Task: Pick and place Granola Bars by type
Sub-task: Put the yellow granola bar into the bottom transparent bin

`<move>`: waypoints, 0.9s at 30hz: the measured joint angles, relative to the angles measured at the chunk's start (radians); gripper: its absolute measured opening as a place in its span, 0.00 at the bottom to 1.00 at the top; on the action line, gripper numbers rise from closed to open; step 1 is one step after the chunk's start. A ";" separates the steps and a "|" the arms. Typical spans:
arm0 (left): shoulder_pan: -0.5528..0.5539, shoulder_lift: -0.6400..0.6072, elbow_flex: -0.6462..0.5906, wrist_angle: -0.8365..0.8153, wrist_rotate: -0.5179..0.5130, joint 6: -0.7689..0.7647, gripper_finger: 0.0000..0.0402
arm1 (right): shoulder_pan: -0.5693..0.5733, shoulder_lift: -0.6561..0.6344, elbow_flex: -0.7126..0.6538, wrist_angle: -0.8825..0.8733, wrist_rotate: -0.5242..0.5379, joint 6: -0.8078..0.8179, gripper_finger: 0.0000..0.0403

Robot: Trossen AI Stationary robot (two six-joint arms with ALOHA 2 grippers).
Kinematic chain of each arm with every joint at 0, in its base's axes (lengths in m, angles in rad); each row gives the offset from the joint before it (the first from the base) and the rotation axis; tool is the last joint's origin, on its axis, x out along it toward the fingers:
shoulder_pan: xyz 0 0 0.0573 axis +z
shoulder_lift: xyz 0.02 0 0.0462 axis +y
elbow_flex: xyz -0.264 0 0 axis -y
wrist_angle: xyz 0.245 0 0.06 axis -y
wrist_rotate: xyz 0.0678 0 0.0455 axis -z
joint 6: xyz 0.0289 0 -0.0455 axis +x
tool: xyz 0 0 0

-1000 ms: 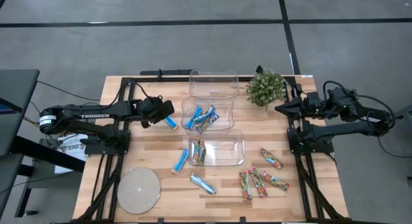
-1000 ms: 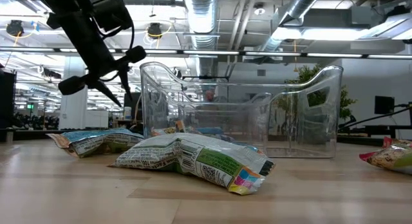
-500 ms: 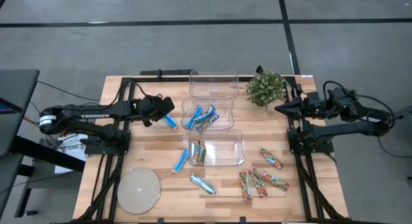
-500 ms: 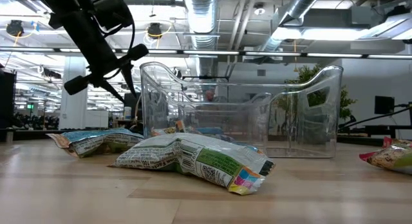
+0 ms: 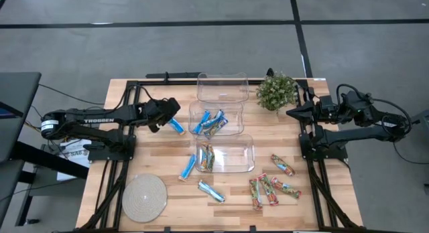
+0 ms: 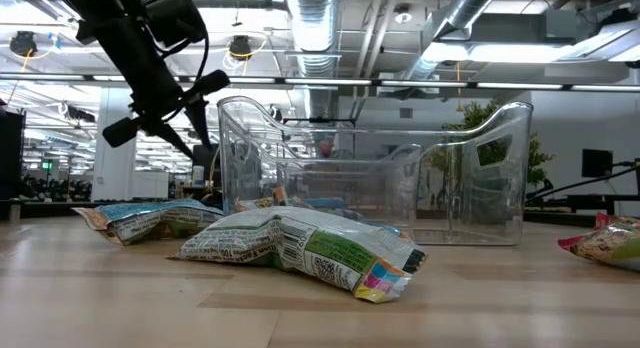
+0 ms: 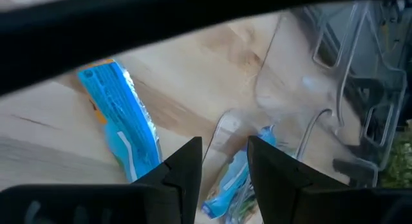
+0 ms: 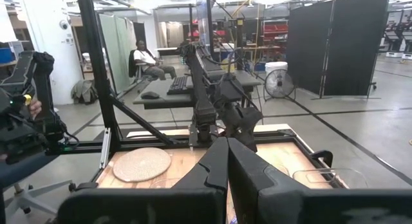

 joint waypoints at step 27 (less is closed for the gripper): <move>-0.001 0.000 0.000 -0.068 0.079 0.016 0.29 | 0.000 0.000 0.000 0.000 0.000 0.000 0.00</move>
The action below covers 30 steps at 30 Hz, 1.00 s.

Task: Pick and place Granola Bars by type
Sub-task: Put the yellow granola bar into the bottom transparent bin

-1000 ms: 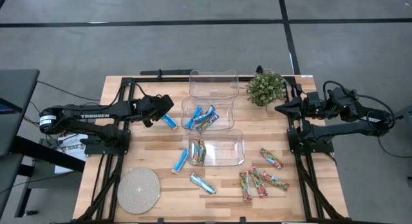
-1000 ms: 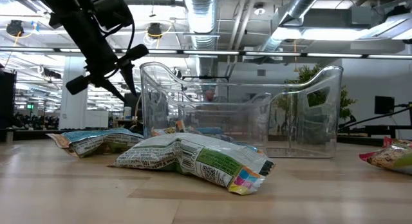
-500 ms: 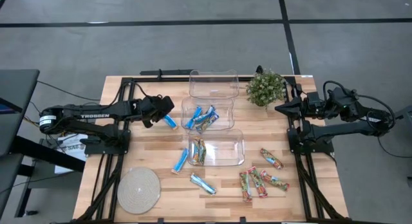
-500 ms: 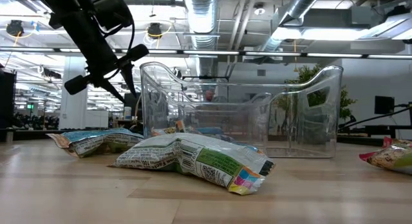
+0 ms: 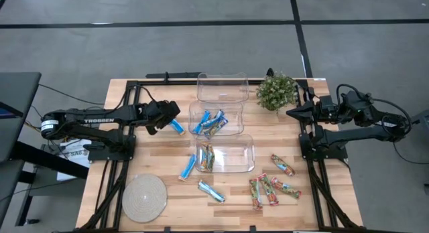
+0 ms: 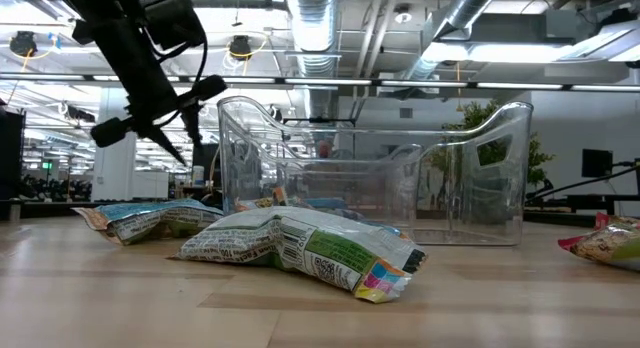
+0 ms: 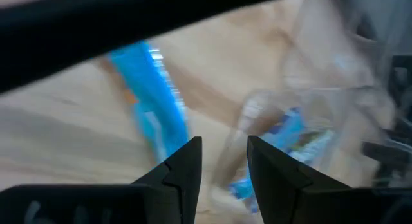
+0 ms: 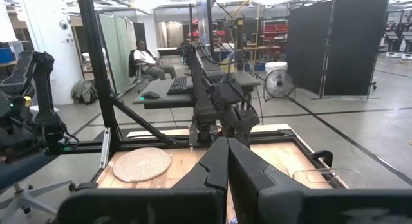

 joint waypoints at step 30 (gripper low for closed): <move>0.001 0.164 0.013 0.012 0.078 -0.156 0.59 | 0.000 0.000 0.000 0.000 0.000 0.000 0.00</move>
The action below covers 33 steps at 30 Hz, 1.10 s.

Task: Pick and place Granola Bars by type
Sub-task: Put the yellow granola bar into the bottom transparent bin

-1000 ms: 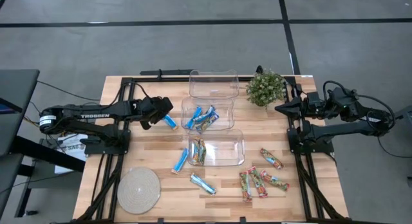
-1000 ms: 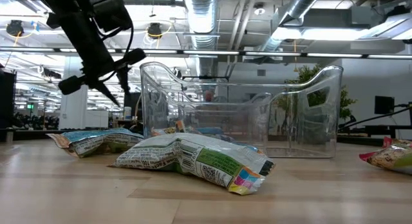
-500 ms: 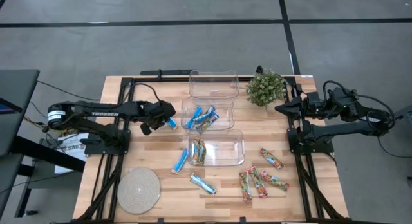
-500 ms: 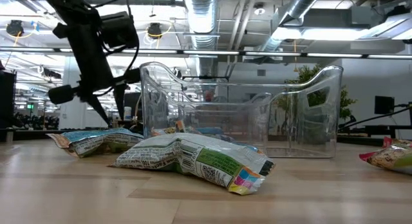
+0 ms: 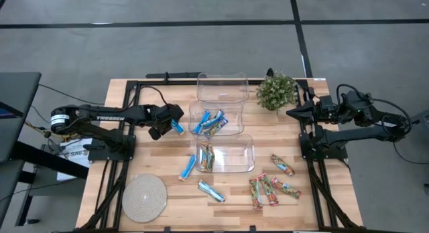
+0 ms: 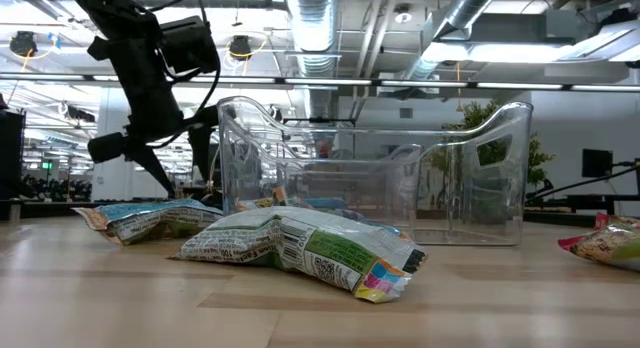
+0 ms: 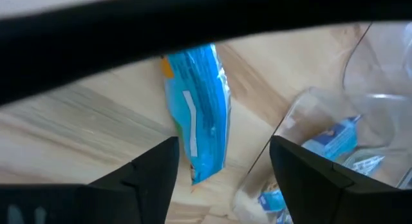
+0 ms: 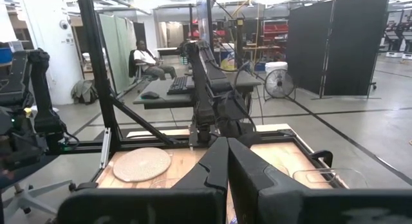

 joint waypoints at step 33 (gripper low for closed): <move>0.033 0.211 0.000 0.105 0.052 -0.088 0.48 | 0.000 0.000 0.000 0.000 0.000 0.000 0.00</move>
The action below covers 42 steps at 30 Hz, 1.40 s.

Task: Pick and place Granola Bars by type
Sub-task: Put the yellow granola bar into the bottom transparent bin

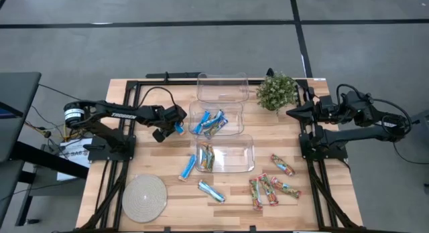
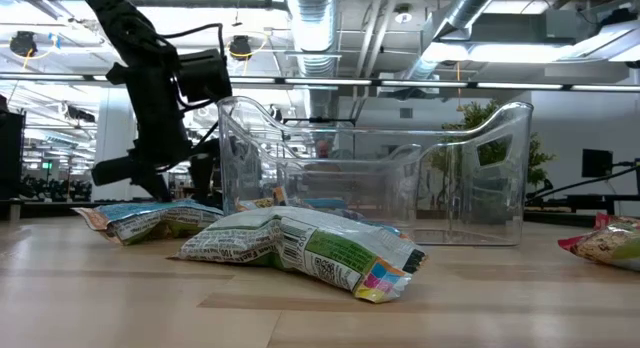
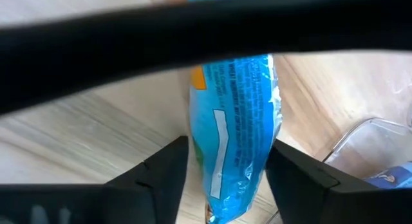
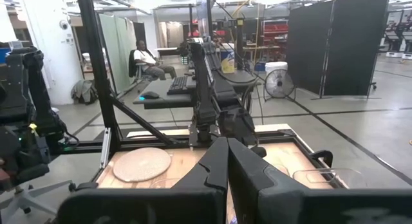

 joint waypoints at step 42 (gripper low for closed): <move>0.001 -0.287 -0.003 -0.089 0.000 0.087 0.11 | 0.000 0.000 0.000 0.000 0.000 0.000 0.00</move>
